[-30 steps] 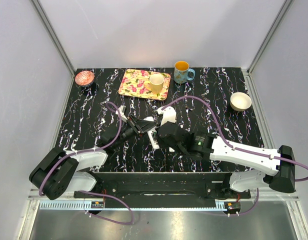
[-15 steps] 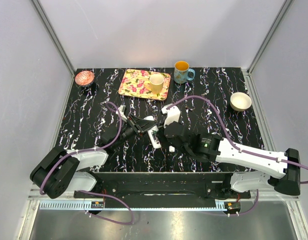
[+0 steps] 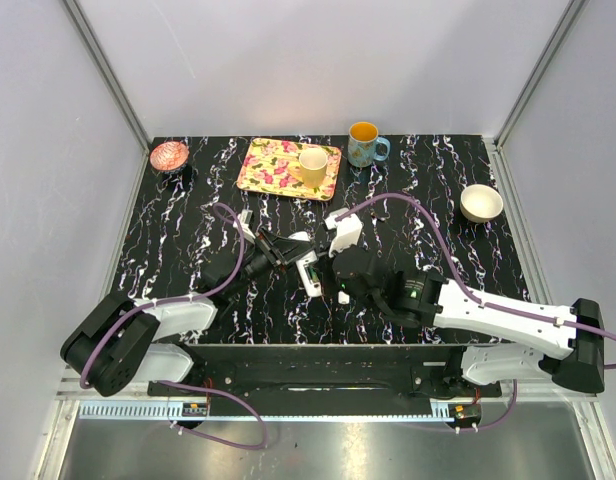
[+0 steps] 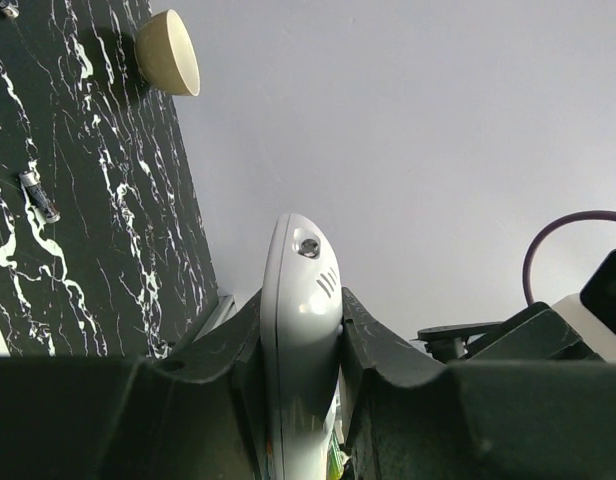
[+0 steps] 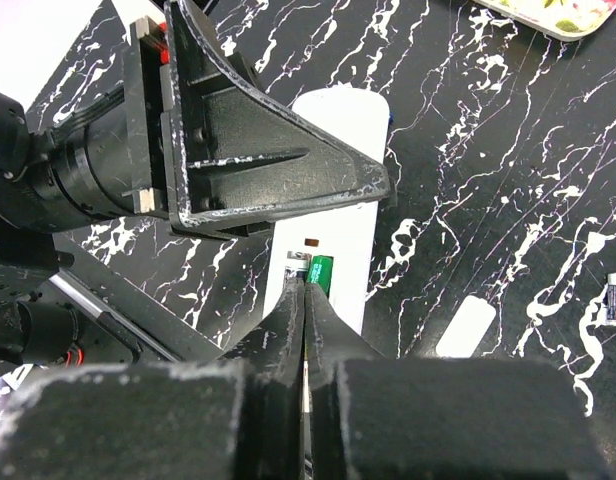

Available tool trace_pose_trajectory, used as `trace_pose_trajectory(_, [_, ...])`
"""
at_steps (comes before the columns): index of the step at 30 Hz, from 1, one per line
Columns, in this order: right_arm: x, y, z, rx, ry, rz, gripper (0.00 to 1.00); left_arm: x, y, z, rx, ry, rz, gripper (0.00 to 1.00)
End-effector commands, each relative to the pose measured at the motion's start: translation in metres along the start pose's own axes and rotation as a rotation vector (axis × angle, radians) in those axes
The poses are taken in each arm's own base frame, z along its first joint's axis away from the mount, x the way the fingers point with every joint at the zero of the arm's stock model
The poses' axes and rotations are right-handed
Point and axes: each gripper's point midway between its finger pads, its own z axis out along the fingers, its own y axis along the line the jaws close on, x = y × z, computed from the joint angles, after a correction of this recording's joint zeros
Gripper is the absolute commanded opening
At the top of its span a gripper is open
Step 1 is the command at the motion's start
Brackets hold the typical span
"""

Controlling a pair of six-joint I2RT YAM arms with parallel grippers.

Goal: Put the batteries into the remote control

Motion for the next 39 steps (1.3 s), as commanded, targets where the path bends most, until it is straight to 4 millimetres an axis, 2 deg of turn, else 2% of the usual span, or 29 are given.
trace_pose_trajectory(1, [-0.009,-0.004,0.001,0.024,-0.056,0.010,0.00,-0.003,-0.045,0.005,0.139,0.001,0.026,0.00])
trace_pose_trajectory(6, [-0.004,-0.006,0.001,0.029,-0.047,0.017,0.00,-0.003,-0.047,0.006,0.139,0.004,0.027,0.00])
trace_pose_trajectory(8, [-0.010,-0.005,-0.002,0.025,-0.061,0.031,0.00,-0.004,-0.044,0.006,0.129,0.002,0.030,0.00])
trace_pose_trajectory(11, [-0.015,-0.005,-0.004,0.022,-0.072,0.034,0.21,-0.003,-0.040,0.006,0.120,0.001,0.030,0.00])
trace_pose_trajectory(14, [-0.015,-0.003,-0.005,0.020,-0.062,0.026,0.32,-0.003,-0.037,0.006,0.116,0.001,0.027,0.00])
trace_pose_trajectory(17, [-0.010,-0.002,-0.002,0.019,-0.035,0.013,0.39,-0.002,-0.036,0.005,0.113,0.002,0.027,0.00])
trace_pose_trajectory(20, [-0.004,0.001,0.001,0.012,-0.005,-0.001,0.39,-0.002,-0.037,0.006,0.114,0.003,0.028,0.00])
trace_pose_trajectory(29, [0.007,0.001,0.005,0.018,0.037,-0.018,0.24,-0.002,-0.040,0.005,0.121,0.007,0.033,0.00])
trace_pose_trajectory(36, [0.006,0.003,0.007,0.020,0.041,-0.025,0.14,-0.001,-0.039,0.005,0.115,0.010,0.035,0.00])
trace_pose_trajectory(37, [0.008,0.003,0.007,0.020,0.049,-0.029,0.14,-0.001,-0.038,0.004,0.112,0.010,0.035,0.00])
trace_pose_trajectory(39, [0.008,0.007,0.008,0.010,0.061,-0.035,0.21,-0.001,-0.037,0.004,0.109,0.012,0.034,0.00])
